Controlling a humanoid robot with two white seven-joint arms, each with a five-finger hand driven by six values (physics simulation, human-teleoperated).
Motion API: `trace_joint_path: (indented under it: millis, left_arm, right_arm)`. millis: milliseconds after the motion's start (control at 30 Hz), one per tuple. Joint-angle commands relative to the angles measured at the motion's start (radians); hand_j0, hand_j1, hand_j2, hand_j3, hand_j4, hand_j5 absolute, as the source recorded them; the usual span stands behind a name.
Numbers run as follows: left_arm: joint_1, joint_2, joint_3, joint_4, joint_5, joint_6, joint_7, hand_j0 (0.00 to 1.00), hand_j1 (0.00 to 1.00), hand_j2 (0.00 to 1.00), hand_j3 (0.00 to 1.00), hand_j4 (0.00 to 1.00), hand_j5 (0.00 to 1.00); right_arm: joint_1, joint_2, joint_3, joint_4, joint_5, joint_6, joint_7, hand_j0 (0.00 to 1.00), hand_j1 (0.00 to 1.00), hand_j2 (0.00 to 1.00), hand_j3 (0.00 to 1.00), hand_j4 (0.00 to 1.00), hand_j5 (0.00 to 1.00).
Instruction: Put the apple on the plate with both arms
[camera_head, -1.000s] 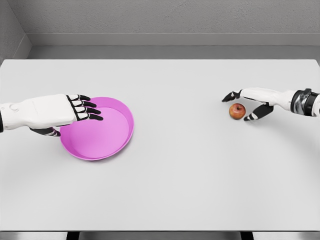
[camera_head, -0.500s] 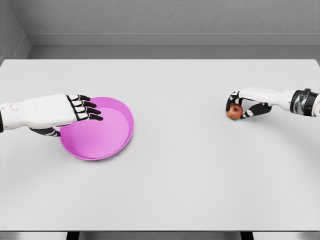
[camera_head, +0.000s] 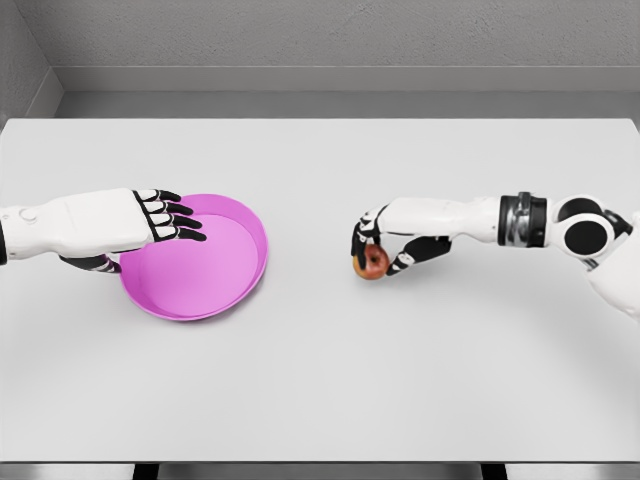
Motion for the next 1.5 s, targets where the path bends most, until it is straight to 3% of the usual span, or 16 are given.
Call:
trace_joint_path:
  millis: [0, 67, 300, 400, 467, 500, 567, 600, 633, 667, 767, 900, 1067, 1200, 1367, 1467]
  left_arm:
    - [0.000, 0.001, 0.000, 0.000, 0.005, 0.002, 0.000, 1.00, 1.00, 1.00, 1.00, 1.00, 1.00]
    - [0.000, 0.001, 0.000, 0.000, 0.005, 0.002, 0.000, 1.00, 1.00, 1.00, 1.00, 1.00, 1.00]
    - [0.000, 0.000, 0.000, 0.000, 0.005, 0.002, 0.000, 1.00, 1.00, 1.00, 1.00, 1.00, 1.00]
    - [-0.002, -0.028, -0.003, -0.001, 0.004, 0.002, -0.018, 1.00, 1.00, 1.00, 1.00, 1.00, 1.00]
    - [-0.006, -0.057, -0.023, -0.003, 0.001, 0.002, -0.050, 1.00, 1.00, 1.00, 1.00, 1.00, 1.00]
    - [-0.072, -0.094, -0.086, -0.003, 0.001, 0.002, -0.050, 1.00, 1.00, 1.00, 1.00, 1.00, 1.00]
    - [-0.164, -0.187, -0.144, -0.003, 0.001, 0.002, -0.052, 1.00, 1.00, 1.00, 1.00, 1.00, 1.00]
    - [-0.187, -0.226, -0.147, -0.003, 0.001, 0.002, -0.053, 1.00, 1.00, 1.00, 1.00, 1.00, 1.00]
    - [-0.232, -0.286, -0.146, 0.011, 0.002, 0.002, -0.070, 1.00, 1.00, 1.00, 1.00, 1.00, 1.00]
    - [-0.239, -0.322, -0.146, 0.019, 0.002, 0.002, -0.073, 1.00, 1.00, 1.00, 1.00, 1.00, 1.00]
    - [-0.245, -0.447, -0.147, 0.055, -0.008, 0.002, -0.124, 1.00, 1.00, 1.00, 1.00, 1.00, 1.00]
    - [-0.262, -0.577, -0.155, 0.229, -0.045, 0.002, -0.128, 1.00, 1.00, 1.00, 1.00, 1.00, 1.00]
    - [-0.267, -0.642, -0.166, 0.235, -0.048, 0.002, -0.130, 1.00, 1.00, 1.00, 1.00, 1.00, 1.00]
    - [-0.285, -0.698, -0.268, 0.235, -0.051, 0.002, -0.130, 1.00, 1.00, 1.00, 1.00, 1.00, 1.00]
    - [-0.282, -0.700, -0.314, 0.246, -0.053, 0.002, -0.130, 1.00, 1.00, 1.00, 1.00, 1.00, 1.00]
    - [-0.284, -0.694, -0.314, 0.295, -0.054, 0.002, -0.130, 1.00, 1.00, 1.00, 1.00, 1.00, 1.00]
  right_arm:
    - [0.000, -0.002, -0.004, 0.002, -0.007, 0.001, -0.001, 0.41, 0.41, 0.41, 0.41, 0.41, 0.41]
    - [-0.002, -0.004, -0.027, 0.011, 0.001, 0.015, -0.001, 1.00, 1.00, 1.00, 1.00, 1.00, 1.00]
    - [0.000, -0.005, -0.050, 0.029, 0.042, 0.011, -0.001, 1.00, 1.00, 1.00, 1.00, 1.00, 1.00]
    - [0.049, -0.073, -0.292, 0.123, 0.030, -0.024, -0.001, 1.00, 1.00, 1.00, 1.00, 1.00, 1.00]
    - [0.063, -0.120, -0.395, 0.198, 0.027, -0.024, -0.001, 1.00, 1.00, 1.00, 1.00, 1.00, 1.00]
    - [0.075, -0.125, -0.418, 0.206, 0.027, -0.024, -0.001, 1.00, 1.00, 1.00, 1.00, 1.00, 1.00]
    - [0.081, -0.113, -0.466, 0.204, 0.025, -0.024, -0.001, 1.00, 1.00, 1.00, 1.00, 1.00, 1.00]
    - [0.095, -0.096, -0.544, 0.203, 0.025, -0.024, -0.001, 1.00, 1.00, 1.00, 1.00, 1.00, 1.00]
    - [0.109, -0.013, -0.642, 0.203, 0.028, -0.024, -0.001, 1.00, 1.00, 1.00, 1.00, 1.00, 1.00]
    - [0.110, 0.001, -0.658, 0.200, 0.030, -0.024, -0.001, 1.00, 1.00, 1.00, 1.00, 1.00, 1.00]
    - [0.112, 0.002, -0.658, 0.197, 0.030, -0.024, -0.001, 1.00, 1.00, 1.00, 1.00, 1.00, 1.00]
    - [0.115, 0.007, -0.655, 0.197, 0.039, -0.024, -0.001, 1.00, 1.00, 1.00, 1.00, 1.00, 1.00]
    - [0.109, 0.005, -0.635, 0.197, 0.077, -0.024, -0.001, 1.00, 1.00, 1.00, 1.00, 1.00, 1.00]
    - [0.115, 0.005, -0.633, 0.197, 0.153, -0.024, -0.001, 1.00, 1.00, 1.00, 1.00, 1.00, 1.00]
    - [0.115, -0.001, -0.629, 0.198, 0.156, -0.024, -0.001, 1.00, 1.00, 1.00, 1.00, 1.00, 1.00]
    - [0.115, -0.001, -0.628, 0.198, 0.156, -0.024, -0.001, 1.00, 1.00, 1.00, 1.00, 1.00, 1.00]
